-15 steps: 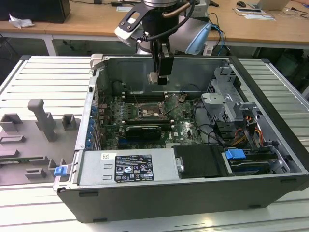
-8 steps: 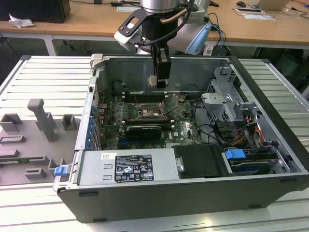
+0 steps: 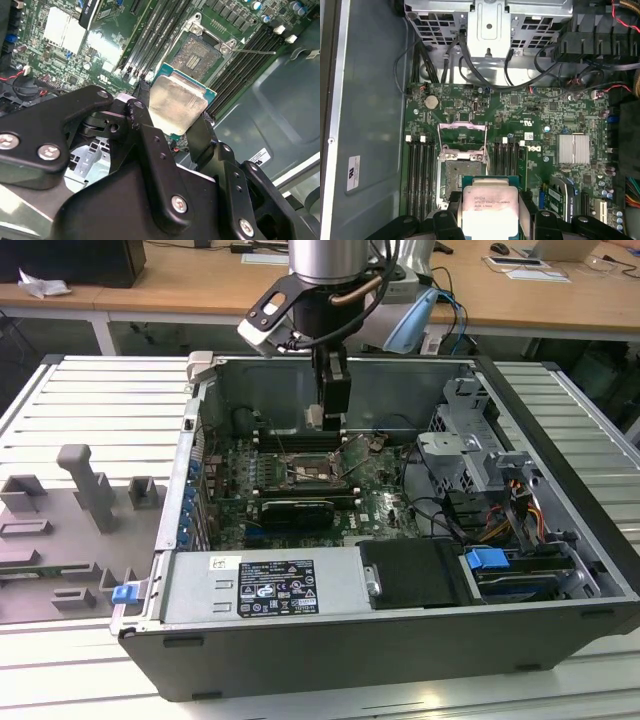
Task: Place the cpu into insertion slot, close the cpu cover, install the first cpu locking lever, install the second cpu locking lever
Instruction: 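Place the cpu into insertion slot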
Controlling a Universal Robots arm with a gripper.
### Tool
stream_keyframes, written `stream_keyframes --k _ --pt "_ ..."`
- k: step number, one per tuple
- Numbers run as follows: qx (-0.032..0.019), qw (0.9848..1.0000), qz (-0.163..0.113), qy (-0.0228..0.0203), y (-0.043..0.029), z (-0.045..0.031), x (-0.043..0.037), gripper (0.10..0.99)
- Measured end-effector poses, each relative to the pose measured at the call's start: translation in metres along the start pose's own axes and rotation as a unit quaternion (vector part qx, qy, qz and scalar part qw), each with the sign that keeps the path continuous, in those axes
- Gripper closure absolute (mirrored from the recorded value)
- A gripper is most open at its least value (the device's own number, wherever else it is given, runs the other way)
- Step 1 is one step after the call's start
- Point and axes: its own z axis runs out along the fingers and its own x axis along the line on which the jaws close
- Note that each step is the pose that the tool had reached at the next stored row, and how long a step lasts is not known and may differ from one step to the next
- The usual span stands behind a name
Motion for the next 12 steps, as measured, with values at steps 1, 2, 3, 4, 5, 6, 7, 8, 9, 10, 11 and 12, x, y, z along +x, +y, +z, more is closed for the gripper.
stream_keyframes --k 1,2,3,4,5,6,7,8,9,10,11,12 --pt "0.0 1.0 0.0 0.0 -0.0002 0.0019 0.0002 0.549" --pt "0.0001 1.0 0.0 0.0 -0.0003 0.0029 0.0004 0.549" --pt "0.0 1.0 0.0 0.0 -0.0004 0.0044 0.0006 0.549" --pt "0.0 1.0 0.0 0.0 -0.0005 0.0059 0.0007 0.549" --pt "0.0 1.0 0.0 -0.0001 -0.0008 0.0084 0.0011 0.549" --pt "0.0001 1.0 0.0 -0.0006 -0.0009 0.0096 0.0016 0.549" --pt "0.0001 1.0 0.0 -0.0022 -0.001 0.0108 0.0023 0.549" --pt "0.0001 1.0 0.0 -0.0025 -0.001 0.0121 0.0026 0.549" --pt "0.0001 1.0 0.0 -0.0027 -0.0011 0.0131 0.0027 0.549" --pt "0.0002 1.0 0.0 -0.0027 -0.0013 0.0152 0.0029 0.549" --pt "0.0007 1.0 0.0 -0.0027 -0.0015 0.0173 0.0031 0.549" --pt "0.001 1.0 0.0 -0.0027 -0.0016 0.0183 0.0033 0.549"
